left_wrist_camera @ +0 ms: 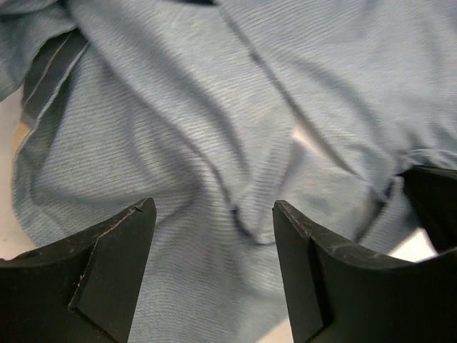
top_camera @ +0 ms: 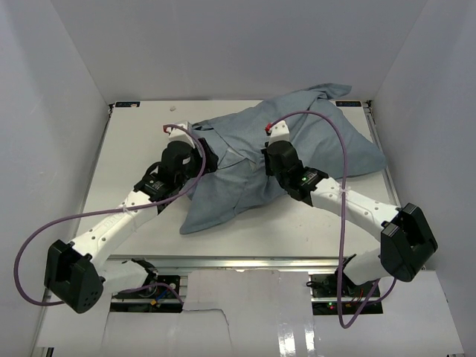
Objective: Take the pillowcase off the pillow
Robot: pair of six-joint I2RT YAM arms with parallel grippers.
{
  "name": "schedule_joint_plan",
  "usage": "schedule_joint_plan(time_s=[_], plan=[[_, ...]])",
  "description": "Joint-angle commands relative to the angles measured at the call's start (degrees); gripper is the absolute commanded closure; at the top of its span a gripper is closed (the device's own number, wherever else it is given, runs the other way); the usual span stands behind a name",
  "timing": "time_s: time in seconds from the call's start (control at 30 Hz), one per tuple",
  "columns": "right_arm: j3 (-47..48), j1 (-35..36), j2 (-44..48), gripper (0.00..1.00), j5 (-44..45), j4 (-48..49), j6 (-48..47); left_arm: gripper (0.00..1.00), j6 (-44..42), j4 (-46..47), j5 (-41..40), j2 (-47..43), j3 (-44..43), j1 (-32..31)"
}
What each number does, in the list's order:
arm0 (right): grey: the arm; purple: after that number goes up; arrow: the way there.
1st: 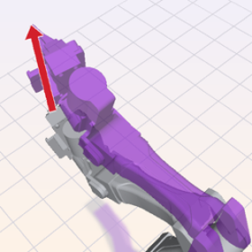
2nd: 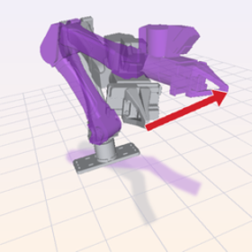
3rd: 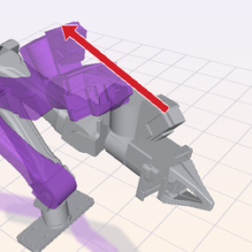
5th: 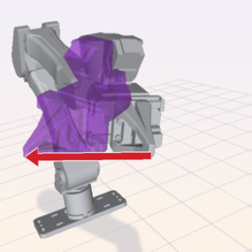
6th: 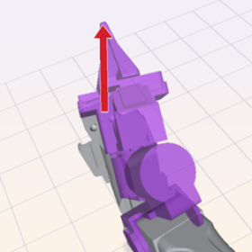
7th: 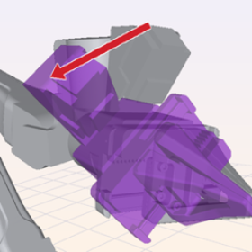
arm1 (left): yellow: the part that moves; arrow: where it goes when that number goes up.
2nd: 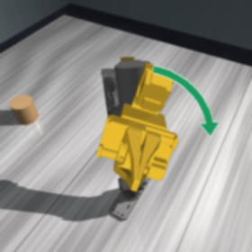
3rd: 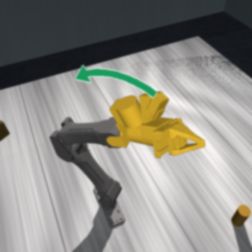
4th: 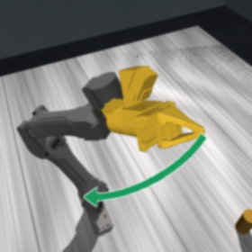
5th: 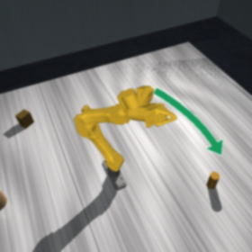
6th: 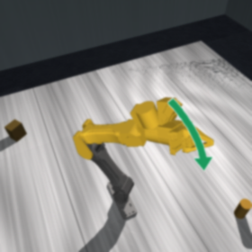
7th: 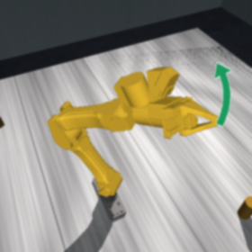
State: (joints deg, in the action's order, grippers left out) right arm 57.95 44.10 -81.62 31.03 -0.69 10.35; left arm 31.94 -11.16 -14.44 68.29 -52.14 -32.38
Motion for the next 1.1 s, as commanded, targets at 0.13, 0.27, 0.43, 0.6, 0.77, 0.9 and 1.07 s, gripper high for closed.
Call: schedule_joint_plan(time_s=[0.13, 0.27, 0.43, 0.6, 0.77, 0.9, 1.07], plan=[[-1.3, 0.0, 3.6, 0.92, -3.3, 3.9, 1.6, 0.22, 1.9, -1.5, 12.0, 3.3, -8.7, -1.4], [-1.3, 0.2, 3.6, 0.92, -4.4, 4.0, 1.9, 0.21, 1.6, -4.8, 5.6, 7.7, -11.8, -4.2], [-1.9, 0.3, 3.9, 0.92, -4.5, 4.6, 1.8, 0.2, 1.3, -4.8, 4.7, 12.5, -13.3, -5.8], [-2.0, 0.2, 3.8, 0.92, -3.0, 4.8, 1.2, 0.71, 0.9, -7.6, -0.3, 14.1, -13.3, -5.9], [-2.1, -1.6, 3.0, 0.92, -2.6, 4.9, 0.9, 1.0, -0.6, -10.1, -4.0, 5.5, -10.6, -5.9], [-2.8, -4.4, 3.0, 0.92, -3.5, 5.0, 1.3, 1.0, -1.4, -11.6, -1.6, -1.6, -8.1, -5.9], [-2.7, -5.9, 3.2, 0.92, -4.4, 4.9, 1.3, 1.0, -0.6, -14.0, -3.1, -7.6, -4.1, -5.9]])
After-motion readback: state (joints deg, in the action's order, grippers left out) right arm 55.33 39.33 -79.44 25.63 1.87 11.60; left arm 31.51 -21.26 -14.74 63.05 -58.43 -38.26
